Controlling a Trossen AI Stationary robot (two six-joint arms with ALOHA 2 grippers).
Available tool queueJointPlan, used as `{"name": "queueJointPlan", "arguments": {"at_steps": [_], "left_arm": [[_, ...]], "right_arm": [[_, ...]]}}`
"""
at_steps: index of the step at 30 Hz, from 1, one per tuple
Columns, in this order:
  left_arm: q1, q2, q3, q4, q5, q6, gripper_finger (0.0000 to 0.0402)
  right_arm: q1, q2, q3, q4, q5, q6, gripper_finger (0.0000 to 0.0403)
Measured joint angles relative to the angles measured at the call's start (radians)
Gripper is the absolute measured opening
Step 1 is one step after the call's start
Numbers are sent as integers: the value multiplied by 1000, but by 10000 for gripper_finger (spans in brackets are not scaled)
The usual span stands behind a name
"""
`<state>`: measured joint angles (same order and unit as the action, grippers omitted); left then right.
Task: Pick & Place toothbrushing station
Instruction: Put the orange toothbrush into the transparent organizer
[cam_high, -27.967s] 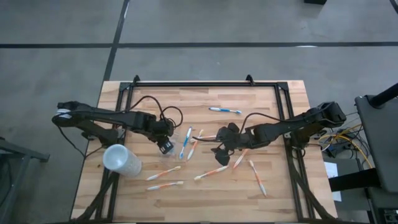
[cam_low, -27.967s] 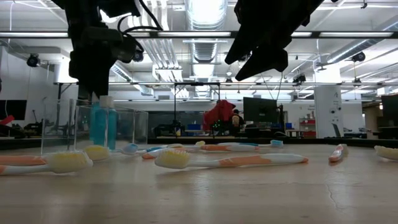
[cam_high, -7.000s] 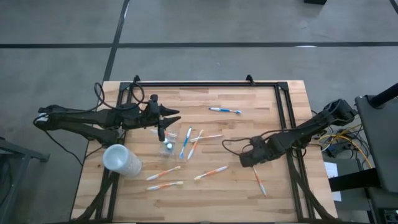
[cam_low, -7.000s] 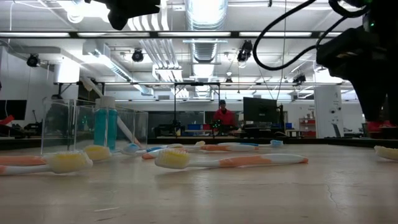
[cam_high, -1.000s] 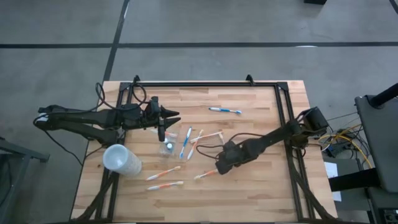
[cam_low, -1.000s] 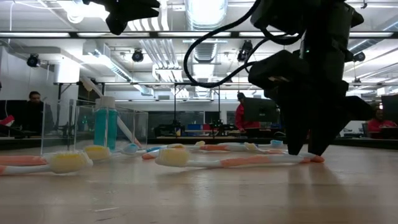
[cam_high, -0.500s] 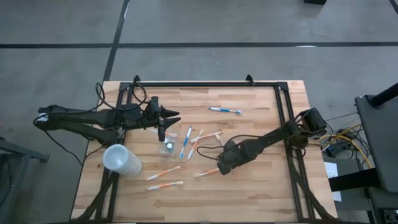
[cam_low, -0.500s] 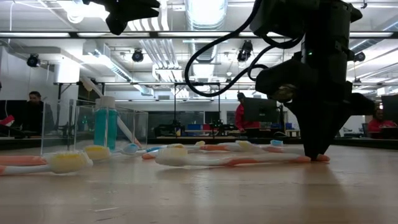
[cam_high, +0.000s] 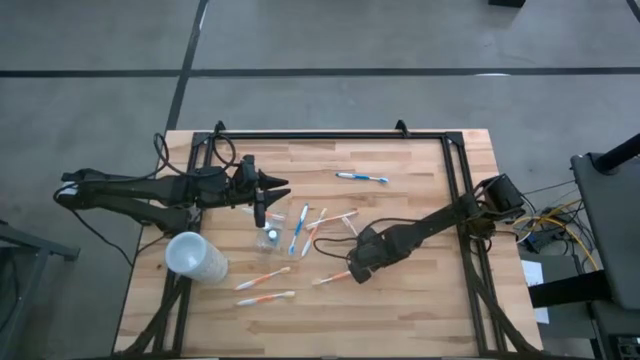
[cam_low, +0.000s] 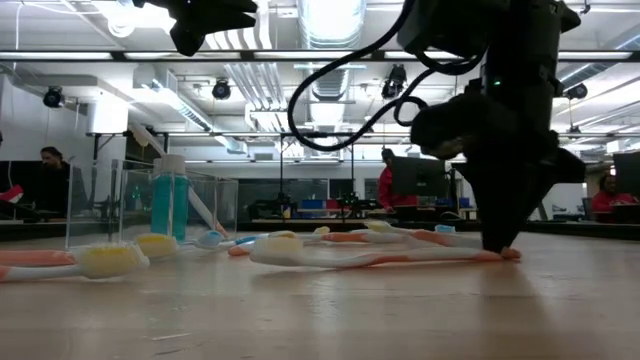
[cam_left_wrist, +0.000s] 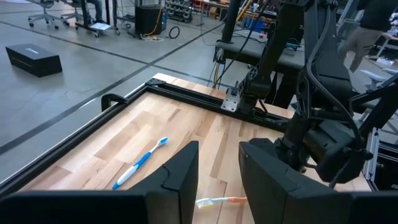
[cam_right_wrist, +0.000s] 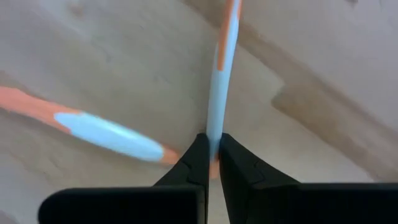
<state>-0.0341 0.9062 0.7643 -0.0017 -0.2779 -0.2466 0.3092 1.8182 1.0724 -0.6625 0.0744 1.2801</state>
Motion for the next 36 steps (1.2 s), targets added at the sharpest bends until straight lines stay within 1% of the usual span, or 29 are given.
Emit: {"name": "queueJointPlan", "arguments": {"at_steps": [9,13,16,19,24,26,28,32,36], "left_arm": [[0,0,0,0,0,-1,120],[0,0,0,0,0,-2,120],[0,0,0,1,1,-14,120],[0,0,0,1,3,-16,120],[0,0,0,33,18,-19,120],[0,1,0,66,42,-18,120],[0,6,0,111,67,-19,120],[0,21,0,222,123,-22,120],[0,52,0,344,214,-26,120]], "right_arm": [[8,-28,17,-13,30,-9,13],[12,-77,17,-15,45,-33,13],[12,-134,17,-14,82,-69,13],[11,-212,19,-9,126,-157,13],[14,-335,18,12,244,-271,13],[16,-382,18,55,298,-337,13],[18,-418,18,128,329,-428,13],[19,-459,18,322,337,-621,13],[18,-469,18,475,337,-739,13]]}}
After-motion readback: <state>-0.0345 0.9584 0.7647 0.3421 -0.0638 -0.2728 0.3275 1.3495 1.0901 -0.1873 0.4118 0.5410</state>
